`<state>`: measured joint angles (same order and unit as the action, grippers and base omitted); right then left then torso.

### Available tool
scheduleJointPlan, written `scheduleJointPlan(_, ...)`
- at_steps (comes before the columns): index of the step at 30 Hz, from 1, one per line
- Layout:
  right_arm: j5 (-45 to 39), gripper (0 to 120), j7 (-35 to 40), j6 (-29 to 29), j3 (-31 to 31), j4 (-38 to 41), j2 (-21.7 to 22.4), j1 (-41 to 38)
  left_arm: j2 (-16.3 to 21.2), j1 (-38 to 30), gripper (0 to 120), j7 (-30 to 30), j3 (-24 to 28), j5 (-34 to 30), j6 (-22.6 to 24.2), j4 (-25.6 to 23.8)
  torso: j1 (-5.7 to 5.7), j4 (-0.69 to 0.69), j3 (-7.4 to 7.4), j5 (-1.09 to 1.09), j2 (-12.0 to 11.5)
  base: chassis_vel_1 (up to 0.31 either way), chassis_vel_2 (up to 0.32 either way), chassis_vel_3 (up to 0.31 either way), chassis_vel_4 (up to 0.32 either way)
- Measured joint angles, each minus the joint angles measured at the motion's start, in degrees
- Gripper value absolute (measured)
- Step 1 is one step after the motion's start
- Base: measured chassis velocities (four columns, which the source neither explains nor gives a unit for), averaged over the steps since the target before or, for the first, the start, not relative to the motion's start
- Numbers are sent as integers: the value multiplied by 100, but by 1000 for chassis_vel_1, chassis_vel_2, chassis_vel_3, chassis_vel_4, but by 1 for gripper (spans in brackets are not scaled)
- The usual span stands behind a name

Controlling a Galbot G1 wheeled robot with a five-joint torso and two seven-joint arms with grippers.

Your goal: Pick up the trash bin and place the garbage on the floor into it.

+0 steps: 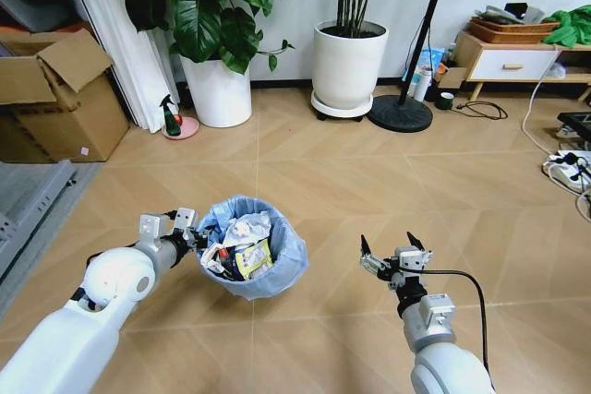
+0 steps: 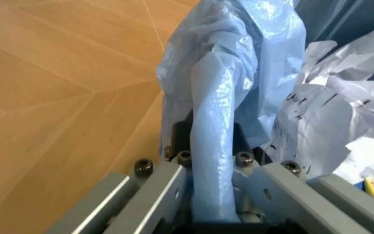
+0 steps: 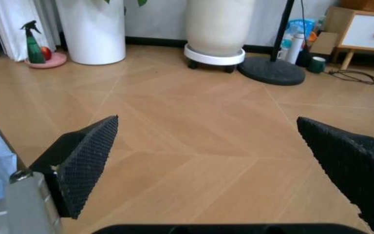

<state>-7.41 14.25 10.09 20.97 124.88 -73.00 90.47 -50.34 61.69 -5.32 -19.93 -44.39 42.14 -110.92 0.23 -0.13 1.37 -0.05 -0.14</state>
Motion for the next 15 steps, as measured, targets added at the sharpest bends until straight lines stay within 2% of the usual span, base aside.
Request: scheduleJointPlan(15, 17, 100, -1, -6, -54, -86, -32, -70, -68, 3, 0, 14, -43, -20, 0, 38, 0, 1, 1, 0, 0, 174, -171, -167, 172)
